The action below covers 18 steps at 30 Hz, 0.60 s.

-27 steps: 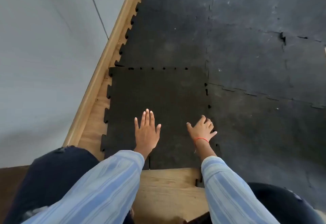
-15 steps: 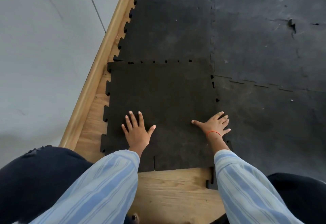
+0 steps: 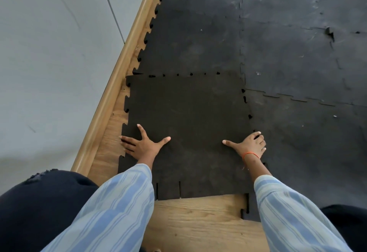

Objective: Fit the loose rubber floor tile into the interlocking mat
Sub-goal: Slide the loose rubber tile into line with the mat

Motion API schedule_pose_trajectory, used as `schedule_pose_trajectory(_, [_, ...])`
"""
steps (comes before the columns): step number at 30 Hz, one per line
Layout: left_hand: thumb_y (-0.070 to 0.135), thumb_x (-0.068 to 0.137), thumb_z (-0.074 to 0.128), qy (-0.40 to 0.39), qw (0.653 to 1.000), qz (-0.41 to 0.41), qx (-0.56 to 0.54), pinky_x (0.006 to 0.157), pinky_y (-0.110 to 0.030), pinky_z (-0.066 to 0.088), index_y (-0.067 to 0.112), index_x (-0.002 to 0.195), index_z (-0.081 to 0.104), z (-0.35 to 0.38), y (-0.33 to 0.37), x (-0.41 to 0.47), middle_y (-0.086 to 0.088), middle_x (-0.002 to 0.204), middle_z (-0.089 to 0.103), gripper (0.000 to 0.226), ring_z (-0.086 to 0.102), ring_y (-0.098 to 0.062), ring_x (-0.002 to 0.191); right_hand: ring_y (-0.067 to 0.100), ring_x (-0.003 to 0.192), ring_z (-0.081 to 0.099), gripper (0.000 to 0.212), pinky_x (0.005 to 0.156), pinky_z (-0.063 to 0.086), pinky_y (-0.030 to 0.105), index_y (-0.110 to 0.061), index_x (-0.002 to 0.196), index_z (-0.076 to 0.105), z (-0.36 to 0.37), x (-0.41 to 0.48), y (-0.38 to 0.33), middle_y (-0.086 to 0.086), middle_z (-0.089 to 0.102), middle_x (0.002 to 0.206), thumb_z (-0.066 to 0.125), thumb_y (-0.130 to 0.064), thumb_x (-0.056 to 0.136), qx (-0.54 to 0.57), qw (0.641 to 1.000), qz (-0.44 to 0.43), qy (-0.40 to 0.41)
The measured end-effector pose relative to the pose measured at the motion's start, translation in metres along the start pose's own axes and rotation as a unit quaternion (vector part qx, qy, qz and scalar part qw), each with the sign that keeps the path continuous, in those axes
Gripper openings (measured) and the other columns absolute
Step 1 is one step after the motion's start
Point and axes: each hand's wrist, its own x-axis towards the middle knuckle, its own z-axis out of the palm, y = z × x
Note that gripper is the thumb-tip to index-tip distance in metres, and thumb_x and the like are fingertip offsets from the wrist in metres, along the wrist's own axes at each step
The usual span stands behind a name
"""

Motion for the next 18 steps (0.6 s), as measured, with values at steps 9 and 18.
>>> schedule_pose_trajectory(9, [0.079,0.055,0.068,0.033,0.999,-0.028,-0.004,0.118,-0.051,0.014,0.030,0.153,-0.005,-0.001,0.007,0.008,-0.035,0.154,-0.011,0.131,0.000,-0.048,0.145,0.042,0.138,0.024,0.143,0.117,0.022,0.047,0.008,0.146,0.005,0.001,0.001,0.001,0.029,0.024,0.149,0.075,-0.073,0.051,-0.035,0.999,-0.011,0.018])
schedule_pose_trajectory(18, [0.078,0.054,0.072,0.044,0.999,-0.025,0.003,0.118,-0.051,0.015,0.023,0.153,0.000,-0.005,0.007,0.007,-0.036,0.154,-0.009,0.134,0.002,-0.049,0.145,0.042,0.139,0.019,0.139,0.118,0.019,0.045,0.008,0.147,0.004,-0.002,-0.010,0.013,0.029,0.021,0.151,0.073,-0.072,0.056,0.027,1.000,0.001,-0.003])
